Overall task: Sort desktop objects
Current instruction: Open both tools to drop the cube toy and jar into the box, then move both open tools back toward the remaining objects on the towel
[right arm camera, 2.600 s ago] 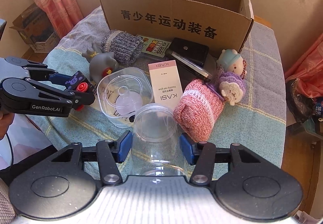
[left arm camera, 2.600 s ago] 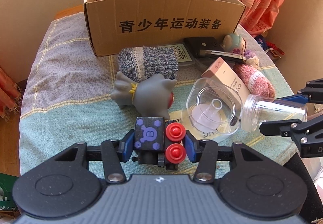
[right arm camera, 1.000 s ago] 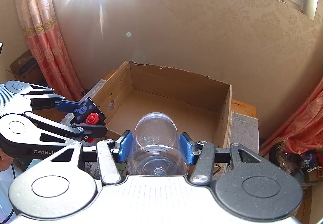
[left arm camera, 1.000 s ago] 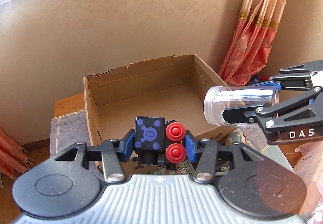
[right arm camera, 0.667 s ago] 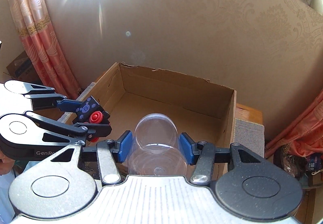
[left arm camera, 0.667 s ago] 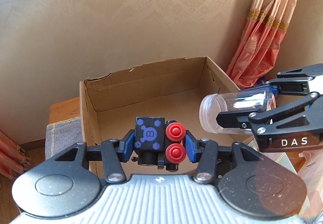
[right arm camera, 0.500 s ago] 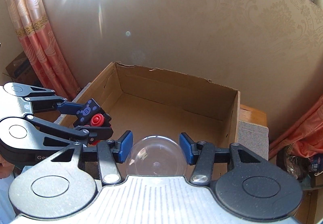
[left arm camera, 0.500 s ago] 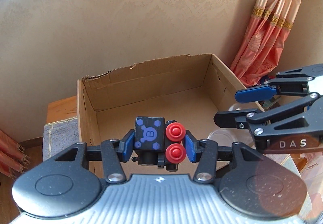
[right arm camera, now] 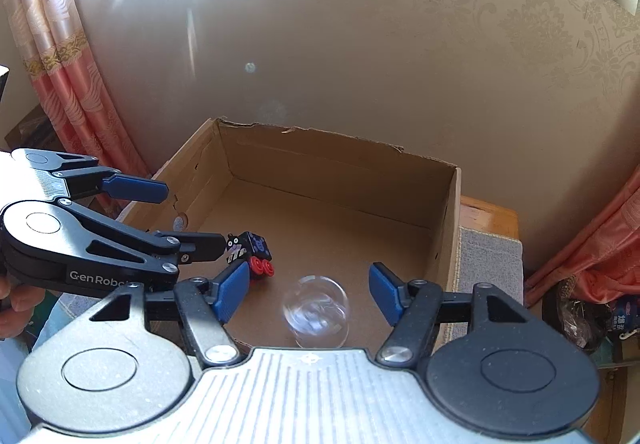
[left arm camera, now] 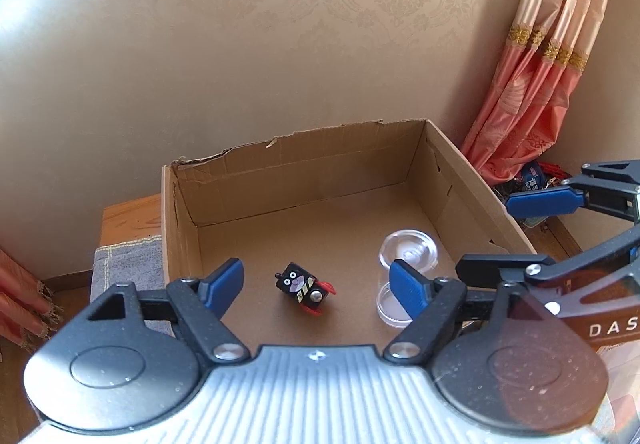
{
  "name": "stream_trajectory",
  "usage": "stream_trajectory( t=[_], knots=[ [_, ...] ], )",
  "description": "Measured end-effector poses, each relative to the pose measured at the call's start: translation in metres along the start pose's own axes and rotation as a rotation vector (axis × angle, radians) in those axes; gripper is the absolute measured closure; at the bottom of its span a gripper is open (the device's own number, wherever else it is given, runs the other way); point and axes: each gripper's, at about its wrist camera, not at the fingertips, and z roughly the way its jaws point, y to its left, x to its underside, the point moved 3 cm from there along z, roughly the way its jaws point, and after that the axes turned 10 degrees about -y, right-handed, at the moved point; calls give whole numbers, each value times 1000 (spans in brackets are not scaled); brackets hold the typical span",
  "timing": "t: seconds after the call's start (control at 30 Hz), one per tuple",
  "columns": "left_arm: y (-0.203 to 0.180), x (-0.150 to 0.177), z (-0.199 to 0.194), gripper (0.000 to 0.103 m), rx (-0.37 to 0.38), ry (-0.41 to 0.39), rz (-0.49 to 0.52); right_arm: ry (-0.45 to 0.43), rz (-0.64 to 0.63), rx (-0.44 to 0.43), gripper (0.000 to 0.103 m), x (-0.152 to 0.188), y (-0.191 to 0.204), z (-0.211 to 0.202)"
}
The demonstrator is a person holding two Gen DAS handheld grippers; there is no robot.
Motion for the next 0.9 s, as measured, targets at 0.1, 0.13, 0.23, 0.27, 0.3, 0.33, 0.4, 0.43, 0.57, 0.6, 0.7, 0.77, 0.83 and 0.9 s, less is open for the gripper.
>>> stream_trajectory(
  t=[0.1,0.13,0.23,0.27,0.3,0.33,0.4,0.43,0.57,0.6,0.7,0.77,0.83,0.9],
  knots=[
    [-1,2,-15,22,4,-8,0,-17,1,10,18,0,2,-16],
    [-2,3,-21,22,4,-10,1,-16,-1,12,18,1,3,-21],
    [-3,8,-38,18,9,-13,11,-19,-6,30,12,4,7,-40],
    [-4,10,-44,16,8,-17,16,-26,-11,34,11,5,9,-47],
    [-4,12,-50,15,7,-21,20,-31,-16,41,9,6,10,-54],
    [-5,14,-56,15,9,-25,25,-36,-18,50,9,8,11,-60],
    [-6,20,-68,14,12,-31,32,-45,-9,61,7,12,11,-74],
    [-6,23,-73,14,14,-32,35,-49,1,62,6,15,12,-81],
    [-9,37,-90,14,27,-28,41,-51,38,70,3,28,13,-100],
    [-10,41,-93,13,28,-25,41,-48,44,71,3,33,14,-105],
    [-12,53,-99,13,34,-10,34,-38,54,72,2,46,19,-115],
    [-12,63,-102,13,35,5,21,-30,59,73,1,53,23,-119],
    [-13,72,-104,13,39,18,11,-23,69,73,1,61,28,-122],
    [-14,81,-107,13,33,27,11,-19,87,66,0,68,32,-125]
  ],
)
